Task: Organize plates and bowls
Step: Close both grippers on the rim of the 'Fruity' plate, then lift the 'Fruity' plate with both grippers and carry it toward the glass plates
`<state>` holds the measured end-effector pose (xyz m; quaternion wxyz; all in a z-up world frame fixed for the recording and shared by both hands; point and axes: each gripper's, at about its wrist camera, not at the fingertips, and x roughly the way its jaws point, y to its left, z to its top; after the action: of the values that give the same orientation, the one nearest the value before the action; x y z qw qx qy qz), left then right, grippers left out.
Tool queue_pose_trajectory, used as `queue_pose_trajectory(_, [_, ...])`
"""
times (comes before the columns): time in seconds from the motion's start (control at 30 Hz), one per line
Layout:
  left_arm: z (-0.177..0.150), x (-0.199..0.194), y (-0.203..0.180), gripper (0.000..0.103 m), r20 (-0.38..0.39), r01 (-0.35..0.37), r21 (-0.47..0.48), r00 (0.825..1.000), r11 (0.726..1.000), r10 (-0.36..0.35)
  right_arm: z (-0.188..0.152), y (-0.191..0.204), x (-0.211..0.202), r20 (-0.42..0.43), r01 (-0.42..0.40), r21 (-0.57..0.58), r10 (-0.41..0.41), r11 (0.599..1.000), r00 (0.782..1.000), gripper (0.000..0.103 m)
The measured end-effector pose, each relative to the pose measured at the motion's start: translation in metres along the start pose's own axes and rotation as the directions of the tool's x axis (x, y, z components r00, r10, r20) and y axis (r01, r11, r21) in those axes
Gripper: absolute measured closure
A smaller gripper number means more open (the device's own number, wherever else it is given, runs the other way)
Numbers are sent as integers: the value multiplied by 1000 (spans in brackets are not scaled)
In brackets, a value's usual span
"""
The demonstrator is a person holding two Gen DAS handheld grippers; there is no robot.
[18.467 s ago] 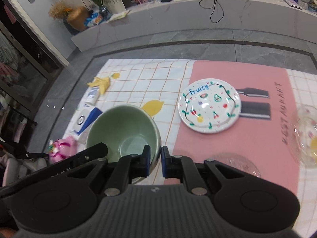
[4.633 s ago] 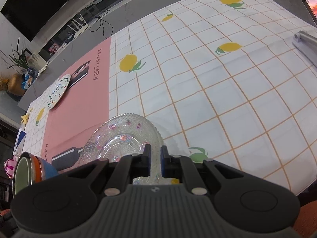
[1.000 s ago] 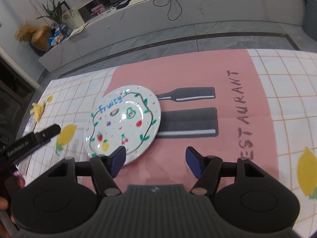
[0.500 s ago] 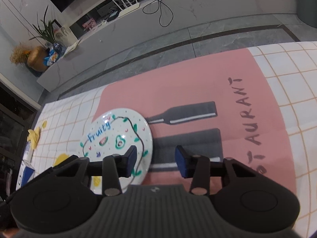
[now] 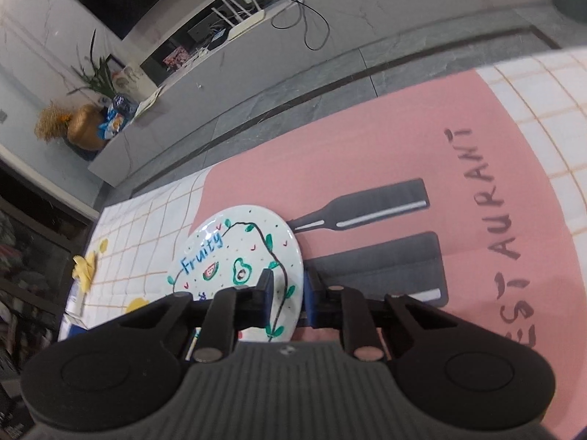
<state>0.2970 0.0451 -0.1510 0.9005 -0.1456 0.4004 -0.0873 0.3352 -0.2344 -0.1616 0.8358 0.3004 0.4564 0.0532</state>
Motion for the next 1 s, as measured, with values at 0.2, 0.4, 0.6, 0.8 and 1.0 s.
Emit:
queue_pose_trajectory(0.2, [1,-3,-1,85,1,-4,7,1000,1000,4,-4,-1,-4,-30,-4,12,4,1000,1000,93])
queue_pose_trajectory(0.4, [4,-16,-3,85,17,23,-4,1000,1000,-23,-7,-3,-12,-56,-13,42,15,999,998,93])
queue_pose_trajectory(0.6, [-5,-20,-3,86,-43,29,2,999,1000,-29,-17,-3,-25,-65,-1,17,2,1000,998,93])
queue_pose_trajectory(0.8, [-15,-15,-5,84,-78,22,26,997,999,-20,-28,-11,-30,-68,16,0,-16,1000,998,92])
queue_pose_trajectory(1.0, [-13,-13,10,78,-78,87,-17,993,996,-88,-23,-30,-28,-90,-90,78,97,993,991,83])
